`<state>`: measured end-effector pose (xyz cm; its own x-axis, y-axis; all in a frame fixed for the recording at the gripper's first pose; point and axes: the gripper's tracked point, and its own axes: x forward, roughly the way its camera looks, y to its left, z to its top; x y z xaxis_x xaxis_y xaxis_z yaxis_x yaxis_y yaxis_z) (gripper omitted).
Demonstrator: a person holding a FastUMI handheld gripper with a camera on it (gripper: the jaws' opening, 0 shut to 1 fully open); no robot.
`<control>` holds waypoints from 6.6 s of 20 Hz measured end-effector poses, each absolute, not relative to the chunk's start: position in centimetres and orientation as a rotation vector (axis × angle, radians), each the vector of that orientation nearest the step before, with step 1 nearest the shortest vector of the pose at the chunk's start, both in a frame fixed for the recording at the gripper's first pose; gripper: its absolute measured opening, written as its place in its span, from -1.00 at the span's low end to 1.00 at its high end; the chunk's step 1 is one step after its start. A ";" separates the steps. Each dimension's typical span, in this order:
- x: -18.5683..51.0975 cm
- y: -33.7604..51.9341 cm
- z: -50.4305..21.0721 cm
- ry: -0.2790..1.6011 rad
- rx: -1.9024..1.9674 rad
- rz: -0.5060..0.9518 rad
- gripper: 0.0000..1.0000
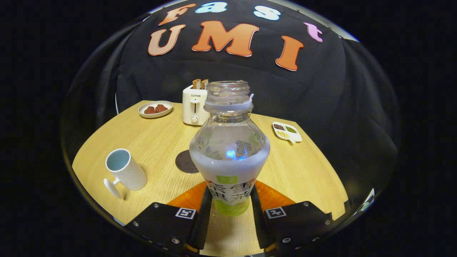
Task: Take the bottle from table, then pour the juice into the cup, finally place the bottle on the coaster
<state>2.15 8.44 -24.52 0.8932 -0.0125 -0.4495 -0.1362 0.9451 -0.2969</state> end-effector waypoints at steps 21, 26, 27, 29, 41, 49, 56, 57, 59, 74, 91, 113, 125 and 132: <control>3.4 17.7 -23.4 0.304 -1.152 0.148 0.12; 4.9 18.6 -22.2 0.219 -1.331 0.161 0.11; 5.1 18.7 -22.2 0.206 -1.360 0.166 0.11; 5.7 19.2 -22.0 0.173 -1.423 0.180 0.11; 6.5 20.8 -20.5 0.041 -1.706 0.246 0.11; 7.3 20.7 -20.2 0.013 -1.818 0.261 0.11; 7.7 20.8 -20.1 0.008 -1.866 0.281 0.11; 7.9 20.7 -20.1 0.011 -1.869 0.283 0.10; 8.1 20.6 -20.0 0.009 -1.882 0.284 0.11; 8.9 20.5 -20.1 -0.024 -1.967 0.323 0.10; 9.0 19.9 -19.8 -0.029 -2.051 0.328 0.10; 9.6 21.2 -19.0 -0.061 -2.157 0.346 0.10; 9.8 22.6 -18.8 -0.076 -2.230 0.385 0.10; 10.0 23.1 -18.7 -0.091 -2.283 0.406 0.10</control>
